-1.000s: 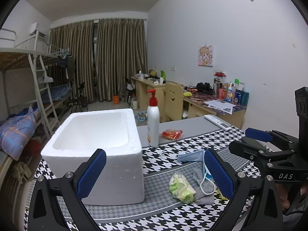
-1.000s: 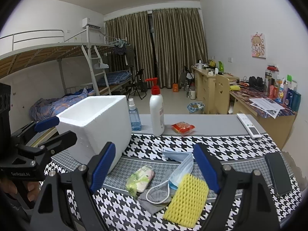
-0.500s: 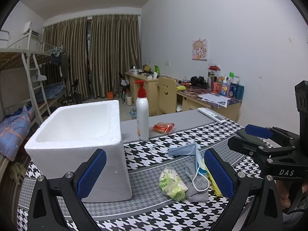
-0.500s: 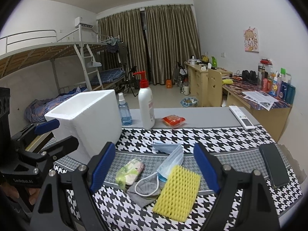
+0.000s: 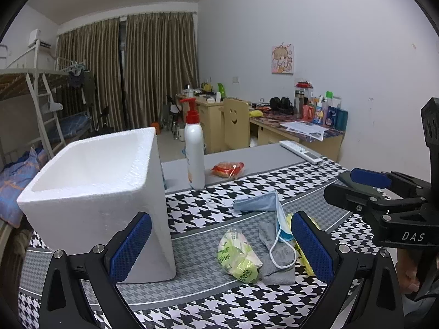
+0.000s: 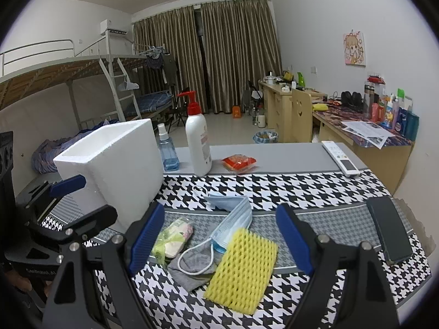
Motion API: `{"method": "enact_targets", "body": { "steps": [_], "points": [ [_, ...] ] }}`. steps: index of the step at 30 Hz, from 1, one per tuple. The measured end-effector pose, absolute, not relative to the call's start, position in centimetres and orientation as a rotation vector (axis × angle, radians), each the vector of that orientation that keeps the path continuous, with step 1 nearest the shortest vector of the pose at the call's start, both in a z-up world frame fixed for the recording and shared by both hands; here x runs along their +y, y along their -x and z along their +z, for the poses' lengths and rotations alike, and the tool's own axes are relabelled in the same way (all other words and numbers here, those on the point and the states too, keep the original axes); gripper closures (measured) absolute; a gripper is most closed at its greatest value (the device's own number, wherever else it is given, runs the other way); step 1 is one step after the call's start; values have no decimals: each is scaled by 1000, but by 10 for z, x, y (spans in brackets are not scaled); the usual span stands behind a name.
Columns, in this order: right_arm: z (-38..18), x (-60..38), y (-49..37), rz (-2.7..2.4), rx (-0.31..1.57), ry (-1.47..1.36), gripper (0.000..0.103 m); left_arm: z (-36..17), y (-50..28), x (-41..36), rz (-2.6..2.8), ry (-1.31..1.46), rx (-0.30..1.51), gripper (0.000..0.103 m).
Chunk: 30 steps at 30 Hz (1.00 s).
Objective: Organize soft objects
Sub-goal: 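Move both grippers back toward the items on the table, right toward the yellow mesh sleeve, then lower the right gripper to the blue face mask while the left gripper approaches the green tissue pack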
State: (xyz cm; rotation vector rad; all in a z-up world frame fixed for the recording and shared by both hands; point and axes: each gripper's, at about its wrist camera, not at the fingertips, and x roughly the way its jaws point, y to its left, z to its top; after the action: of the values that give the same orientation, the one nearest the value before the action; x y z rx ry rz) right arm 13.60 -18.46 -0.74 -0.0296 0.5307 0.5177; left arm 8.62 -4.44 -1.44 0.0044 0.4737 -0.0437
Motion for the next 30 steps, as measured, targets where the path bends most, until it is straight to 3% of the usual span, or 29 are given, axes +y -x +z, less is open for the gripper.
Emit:
{"method": "enact_targets", "body": {
  "steps": [30],
  "points": [
    [-26, -181, -175, 545, 626, 86, 17, -47, -118, -59, -25, 3, 605, 1]
  ]
}}
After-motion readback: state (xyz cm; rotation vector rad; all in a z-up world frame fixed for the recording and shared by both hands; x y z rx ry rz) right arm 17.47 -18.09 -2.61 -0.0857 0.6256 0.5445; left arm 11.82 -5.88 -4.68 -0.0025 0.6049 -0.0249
